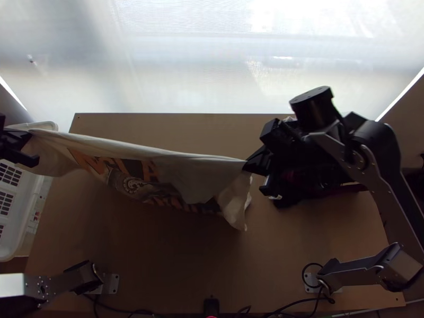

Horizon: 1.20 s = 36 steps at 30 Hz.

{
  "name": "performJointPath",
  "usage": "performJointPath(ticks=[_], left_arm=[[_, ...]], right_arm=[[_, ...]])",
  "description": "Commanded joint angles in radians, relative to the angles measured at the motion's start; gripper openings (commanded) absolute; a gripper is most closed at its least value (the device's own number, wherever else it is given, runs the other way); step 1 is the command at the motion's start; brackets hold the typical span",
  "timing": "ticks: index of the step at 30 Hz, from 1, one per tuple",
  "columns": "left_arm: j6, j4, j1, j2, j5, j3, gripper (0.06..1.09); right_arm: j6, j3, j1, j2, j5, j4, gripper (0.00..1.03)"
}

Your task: Fold the t-shirt

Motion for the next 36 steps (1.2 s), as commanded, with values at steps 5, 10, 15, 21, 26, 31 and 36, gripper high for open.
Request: performJointPath(ticks=[5,10,15,21,26,31,36], left_arm=[[-0.177,0.006,-0.006,-0.173,0.060,0.092,0.10],[-0.251,-0.008,-0.107,-0.269,0.060,0.085,0.10],[-0.276,-0.010,-0.155,-0.328,0.062,0.088,0.10],[-0.300,0.035,-0.167,-0.369,0.060,0.160,0.10],[-0.386,0.125,-0.155,-0.374,0.056,0.189,0.10],[-0.450,0.173,-0.138,-0.383,0.054,0.189,0.10],[-0.463,0.229,-0.121,-0.394,0.045,0.183,0.10]], right_arm=[[0.041,0.176,-0.008,-0.103,0.329,-0.016,0.03],[0.069,0.112,-0.016,-0.170,0.324,-0.058,0.03],[0.074,0.000,0.008,-0.261,0.278,-0.075,0.03],[0.074,0.107,-0.007,-0.281,0.304,-0.107,0.03],[0.074,0.138,-0.047,-0.316,0.306,-0.110,0.03],[0.075,0.219,-0.104,-0.330,0.306,-0.110,0.03],[0.067,0.258,-0.114,-0.339,0.329,-0.108,0.03]])
